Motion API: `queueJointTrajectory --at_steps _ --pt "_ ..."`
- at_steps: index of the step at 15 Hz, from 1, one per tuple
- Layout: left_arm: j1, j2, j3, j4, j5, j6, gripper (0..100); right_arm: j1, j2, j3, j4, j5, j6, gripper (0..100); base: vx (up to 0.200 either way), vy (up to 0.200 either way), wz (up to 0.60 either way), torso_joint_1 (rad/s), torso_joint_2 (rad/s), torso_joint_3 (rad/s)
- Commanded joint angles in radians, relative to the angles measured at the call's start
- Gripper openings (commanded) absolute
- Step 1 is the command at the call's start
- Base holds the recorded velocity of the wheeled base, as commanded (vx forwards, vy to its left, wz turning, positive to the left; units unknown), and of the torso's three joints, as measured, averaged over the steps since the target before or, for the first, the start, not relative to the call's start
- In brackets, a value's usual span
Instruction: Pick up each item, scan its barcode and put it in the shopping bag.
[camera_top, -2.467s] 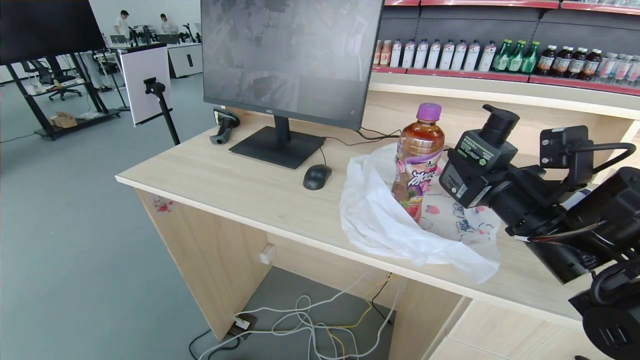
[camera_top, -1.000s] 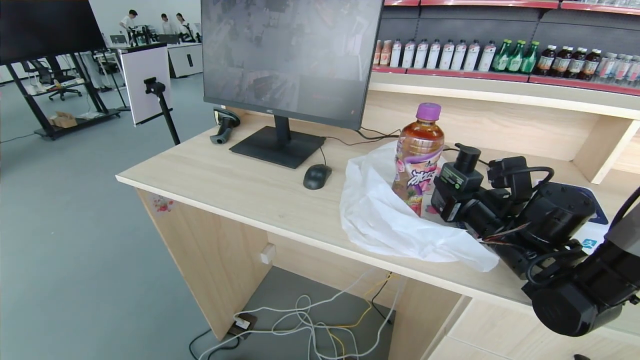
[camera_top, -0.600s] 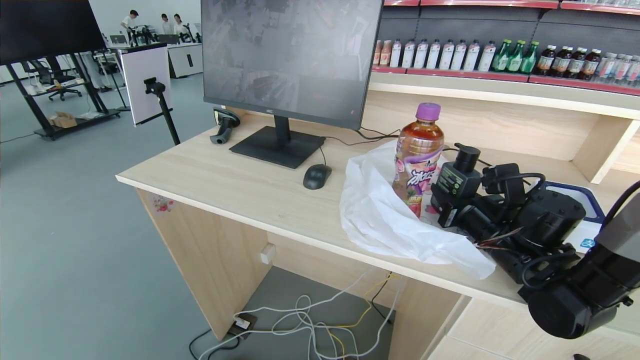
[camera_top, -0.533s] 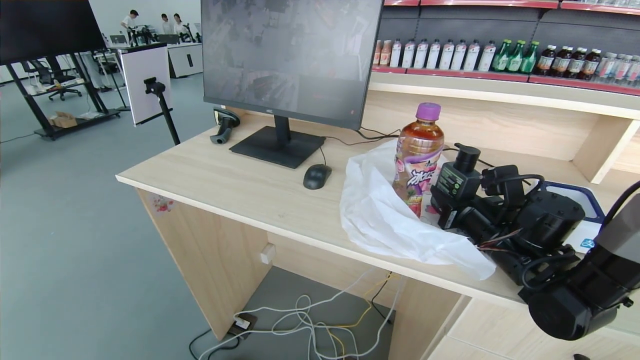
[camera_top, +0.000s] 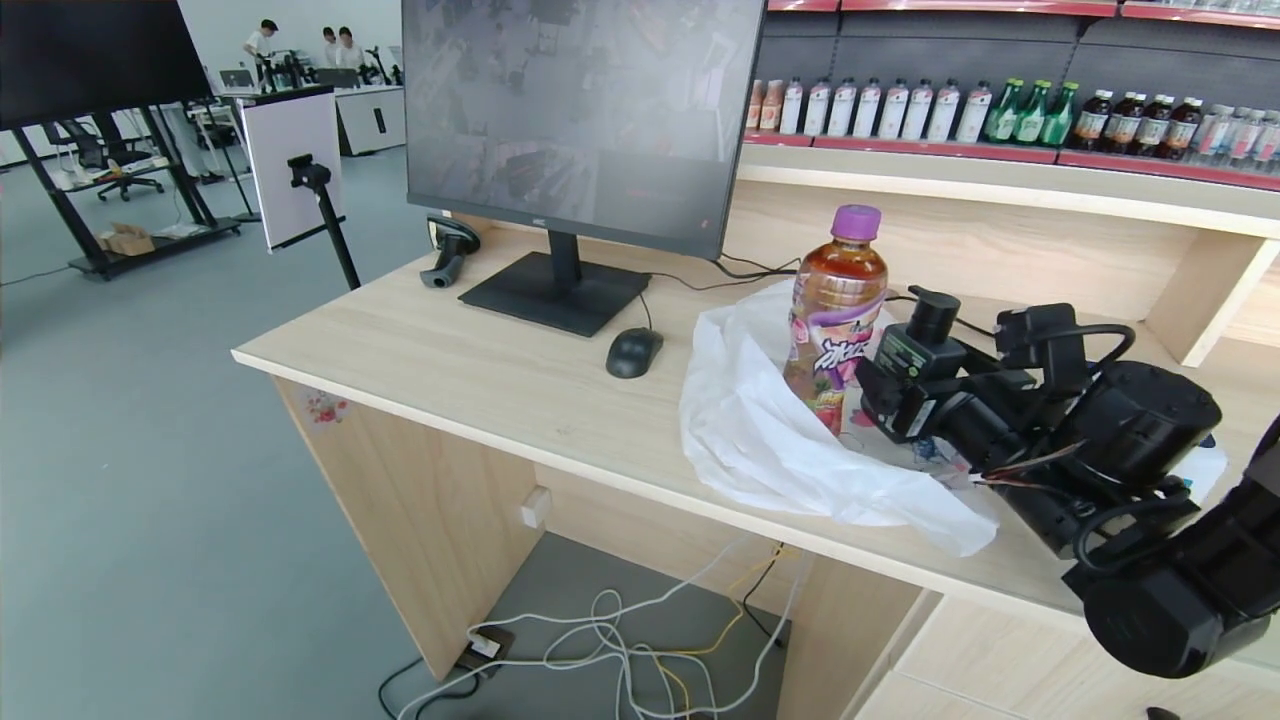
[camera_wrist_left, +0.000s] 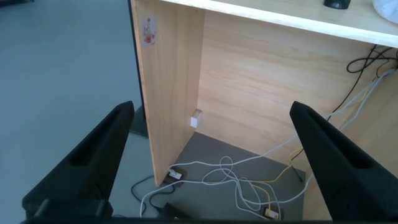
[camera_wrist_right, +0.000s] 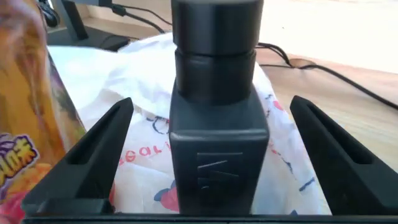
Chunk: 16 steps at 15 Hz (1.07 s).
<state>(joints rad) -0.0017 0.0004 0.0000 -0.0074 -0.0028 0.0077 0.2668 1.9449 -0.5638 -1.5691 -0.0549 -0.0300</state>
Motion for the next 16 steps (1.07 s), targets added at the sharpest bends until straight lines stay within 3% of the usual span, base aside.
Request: queueJointTrajectory --at_steps 1,4,7,9,11,14,16 --pt "0.0 0.0 0.0 0.0 0.0 0.0 100 0.0 -0.11 0.044 -0.002 0.0 0.001 100 0.0 0.0 0.0 0.0 0.0 0.0" --pt "0.0 0.0 0.0 0.001 0.0 0.0 100 0.0 -0.215 0.131 -0.002 0.0 0.001 100 0.0 0.0 0.0 0.0 0.0 0.0" --pt "0.0 0.0 0.0 0.001 0.0 0.0 100 0.0 -0.386 0.312 -0.002 0.0 0.028 100 0.0 0.0 0.0 0.0 0.0 0.0" --pt "0.0 0.0 0.0 0.001 0.0 0.0 100 0.005 -0.572 0.516 -0.002 0.018 0.091 100 0.0 0.0 0.0 0.0 0.0 0.0" --pt "0.0 0.0 0.0 0.001 0.0 0.0 100 0.005 -0.682 0.564 0.032 0.038 0.104 100 0.0 0.0 0.0 0.0 0.0 0.0" --pt "0.0 0.0 0.0 0.001 0.0 0.0 100 0.012 -0.876 0.564 0.362 0.041 0.107 100 0.0 0.0 0.0 0.0 0.0 0.0" --pt "0.0 0.0 0.0 0.003 0.0 0.002 100 0.135 -1.044 0.564 0.701 0.043 0.078 100 0.0 0.0 0.0 0.0 0.0 0.0"
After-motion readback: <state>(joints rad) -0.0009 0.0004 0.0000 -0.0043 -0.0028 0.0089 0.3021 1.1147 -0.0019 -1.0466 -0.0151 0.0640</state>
